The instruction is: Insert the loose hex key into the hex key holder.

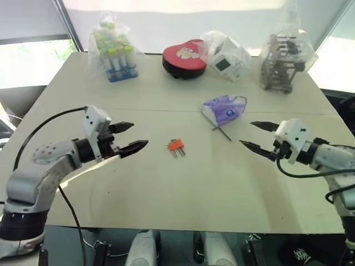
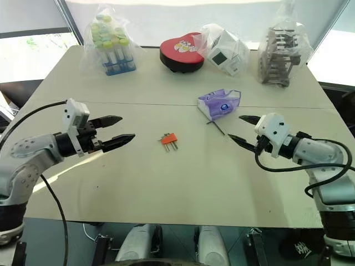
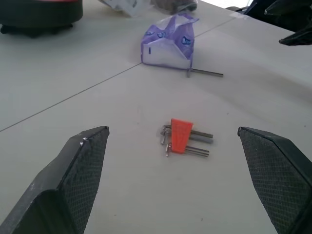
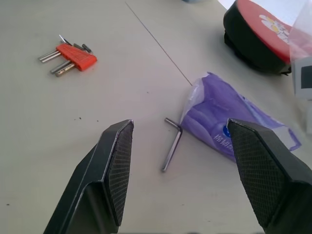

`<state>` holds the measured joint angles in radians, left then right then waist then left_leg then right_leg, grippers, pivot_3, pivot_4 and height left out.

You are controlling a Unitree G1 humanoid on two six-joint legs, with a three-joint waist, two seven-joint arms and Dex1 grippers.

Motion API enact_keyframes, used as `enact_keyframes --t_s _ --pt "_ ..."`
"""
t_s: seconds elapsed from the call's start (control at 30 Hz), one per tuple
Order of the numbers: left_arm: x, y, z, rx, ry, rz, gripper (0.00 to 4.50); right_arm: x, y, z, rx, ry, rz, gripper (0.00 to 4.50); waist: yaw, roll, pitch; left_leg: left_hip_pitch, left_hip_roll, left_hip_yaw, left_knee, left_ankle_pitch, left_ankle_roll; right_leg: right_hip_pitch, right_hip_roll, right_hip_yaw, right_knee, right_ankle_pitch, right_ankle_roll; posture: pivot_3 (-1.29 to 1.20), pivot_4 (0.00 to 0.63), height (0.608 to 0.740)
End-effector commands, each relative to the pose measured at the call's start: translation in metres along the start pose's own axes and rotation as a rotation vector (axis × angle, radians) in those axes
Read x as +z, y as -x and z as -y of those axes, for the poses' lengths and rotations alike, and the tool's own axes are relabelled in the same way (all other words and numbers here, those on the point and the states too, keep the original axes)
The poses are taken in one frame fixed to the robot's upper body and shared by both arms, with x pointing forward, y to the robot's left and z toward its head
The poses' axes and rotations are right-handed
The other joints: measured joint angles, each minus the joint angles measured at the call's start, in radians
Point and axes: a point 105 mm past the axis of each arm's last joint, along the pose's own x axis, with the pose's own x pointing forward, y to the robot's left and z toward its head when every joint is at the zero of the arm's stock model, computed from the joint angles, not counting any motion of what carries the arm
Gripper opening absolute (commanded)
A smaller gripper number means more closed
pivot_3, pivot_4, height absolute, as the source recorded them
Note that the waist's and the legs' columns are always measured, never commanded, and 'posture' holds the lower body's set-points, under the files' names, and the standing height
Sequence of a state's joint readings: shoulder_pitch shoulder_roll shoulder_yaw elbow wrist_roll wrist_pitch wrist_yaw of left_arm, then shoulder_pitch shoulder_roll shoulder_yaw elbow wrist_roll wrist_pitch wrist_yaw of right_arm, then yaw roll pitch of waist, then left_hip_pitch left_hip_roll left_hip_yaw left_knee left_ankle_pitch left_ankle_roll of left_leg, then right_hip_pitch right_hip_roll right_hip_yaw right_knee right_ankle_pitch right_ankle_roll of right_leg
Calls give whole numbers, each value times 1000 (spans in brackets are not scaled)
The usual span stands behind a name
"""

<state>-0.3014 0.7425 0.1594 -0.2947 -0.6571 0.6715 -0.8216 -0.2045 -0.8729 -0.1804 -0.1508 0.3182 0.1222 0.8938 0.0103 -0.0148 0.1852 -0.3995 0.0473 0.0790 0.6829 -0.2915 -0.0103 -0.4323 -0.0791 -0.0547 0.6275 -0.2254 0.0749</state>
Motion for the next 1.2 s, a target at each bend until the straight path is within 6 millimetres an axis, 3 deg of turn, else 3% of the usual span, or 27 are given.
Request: enact_keyframes --t_s 0.03,0.33,0.83,1.0,1.2 --pt "6 -6 2 -31 -53 13 4416 12 6 13 -25 50 17 3159 1 0 0 0 0 0 0 0 0 0 0 0 0 0 0 0 150 740" --pt "9 -19 -3 -35 -57 33 4416 15 2 20 -63 84 27 3159 2 0 0 -1 0 0 0 0 0 0 0 0 0 1 2 0 150 740" --pt "9 -24 -6 -13 -67 50 4416 14 -11 17 -123 73 42 3159 1 0 0 -1 0 0 0 0 0 0 0 0 0 2 3 0 150 740" --pt "4 -25 -8 19 -81 44 4416 7 -32 16 -218 -82 60 3159 -3 0 0 0 0 0 0 0 0 0 0 0 1 2 3 0 150 740" --pt "1 -23 -9 50 -75 48 4416 -4 -80 -12 -300 -253 28 3159 -3 0 0 -1 0 0 0 0 0 -1 0 0 2 2 3 0 150 740"
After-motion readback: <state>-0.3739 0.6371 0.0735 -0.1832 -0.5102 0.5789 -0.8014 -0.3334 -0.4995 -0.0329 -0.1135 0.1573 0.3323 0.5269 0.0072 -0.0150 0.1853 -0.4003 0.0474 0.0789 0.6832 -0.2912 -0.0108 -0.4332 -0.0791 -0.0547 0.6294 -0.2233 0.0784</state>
